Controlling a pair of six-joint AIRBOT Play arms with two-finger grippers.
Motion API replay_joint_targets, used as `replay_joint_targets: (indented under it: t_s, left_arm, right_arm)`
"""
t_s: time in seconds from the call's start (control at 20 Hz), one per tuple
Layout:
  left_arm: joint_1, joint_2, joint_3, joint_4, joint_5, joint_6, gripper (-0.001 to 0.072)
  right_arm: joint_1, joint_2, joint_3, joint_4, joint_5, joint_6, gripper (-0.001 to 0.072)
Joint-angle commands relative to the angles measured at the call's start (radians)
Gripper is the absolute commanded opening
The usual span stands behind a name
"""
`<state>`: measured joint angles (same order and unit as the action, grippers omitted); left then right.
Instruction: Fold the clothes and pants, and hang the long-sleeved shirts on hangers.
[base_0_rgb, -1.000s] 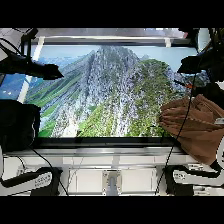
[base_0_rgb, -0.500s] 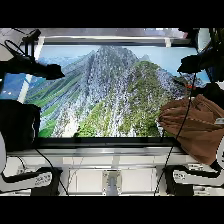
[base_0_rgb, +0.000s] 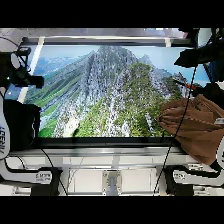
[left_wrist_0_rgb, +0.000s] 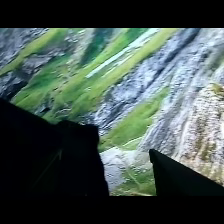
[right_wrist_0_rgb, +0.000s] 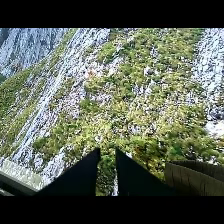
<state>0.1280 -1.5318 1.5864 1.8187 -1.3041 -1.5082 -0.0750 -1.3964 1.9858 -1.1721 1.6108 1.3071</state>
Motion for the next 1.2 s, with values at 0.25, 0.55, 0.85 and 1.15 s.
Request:
replay_joint_targets:
  t_s: [0.25, 0.55, 0.85, 1.15]
  left_arm:
    - [0.055, -0.263, 0.0, 0.237, -0.088, -0.059, 0.0669]
    - [0.055, -0.389, 0.0, 0.28, -0.168, -0.055, 0.0645]
    - [0.035, -0.363, 0.003, 0.29, -0.202, 0.032, 0.0019]
    - [-0.165, -0.152, 0.013, 0.169, -0.132, 0.031, 0.0019]
  right_arm:
    - [0.001, -0.001, 0.001, 0.061, -0.059, 0.0, 0.0473]
    - [0.001, -0.001, 0.001, 0.061, -0.122, 0.0, 0.0472]
    - [0.001, -0.001, 0.001, 0.059, -0.122, 0.025, 0.047]
    - [0.0, 0.0, 0.041, -0.082, 0.012, 0.042, 0.0469]
